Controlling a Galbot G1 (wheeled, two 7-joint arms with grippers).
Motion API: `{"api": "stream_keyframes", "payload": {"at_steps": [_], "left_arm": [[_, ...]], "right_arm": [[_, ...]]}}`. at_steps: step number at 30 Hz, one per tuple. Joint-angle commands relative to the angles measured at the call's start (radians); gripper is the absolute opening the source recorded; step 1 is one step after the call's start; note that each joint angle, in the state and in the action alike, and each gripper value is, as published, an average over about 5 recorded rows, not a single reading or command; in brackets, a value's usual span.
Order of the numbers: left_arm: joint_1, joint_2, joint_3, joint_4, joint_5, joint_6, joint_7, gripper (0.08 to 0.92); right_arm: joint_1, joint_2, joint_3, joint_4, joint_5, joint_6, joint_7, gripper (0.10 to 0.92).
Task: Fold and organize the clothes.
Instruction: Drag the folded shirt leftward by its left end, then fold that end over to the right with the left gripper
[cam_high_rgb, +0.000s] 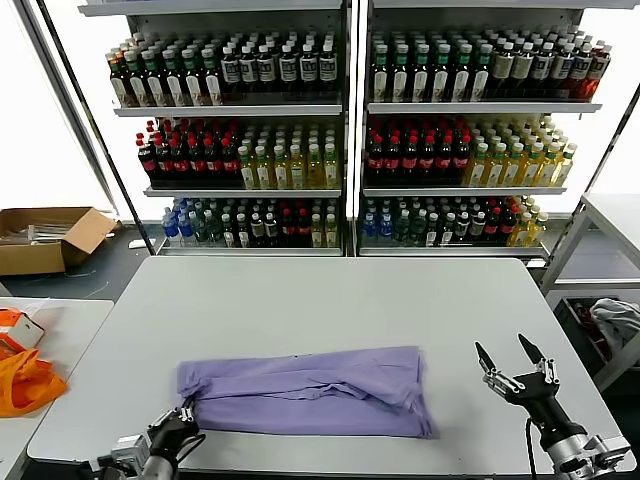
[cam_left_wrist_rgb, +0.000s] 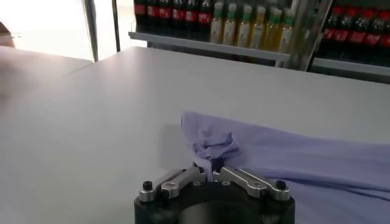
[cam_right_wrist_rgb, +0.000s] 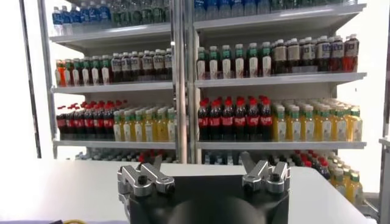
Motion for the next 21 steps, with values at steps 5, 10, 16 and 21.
{"api": "stream_keyframes", "payload": {"at_steps": [5, 10, 16, 21], "left_arm": [[0.015, 0.425, -0.527, 0.151, -0.157, -0.031, 0.223, 0.108], [-0.032, 0.465, -0.48, 0.073, -0.207, 0.006, 0.219, 0.108], [-0.13, 0.391, -0.281, -0.117, -0.347, 0.081, 0.156, 0.108], [-0.137, 0.332, -0.072, -0.213, -0.36, 0.073, 0.143, 0.108]], "right_arm": [[0.01, -0.002, -0.004, 0.003, 0.011, 0.002, 0.001, 0.823], [0.008, 0.0, 0.001, 0.011, 0.011, 0.001, 0.002, 0.823], [-0.001, 0.01, 0.005, 0.017, 0.007, -0.001, 0.001, 0.823], [-0.002, 0.023, 0.006, 0.016, -0.001, -0.002, -0.002, 0.823]]}}
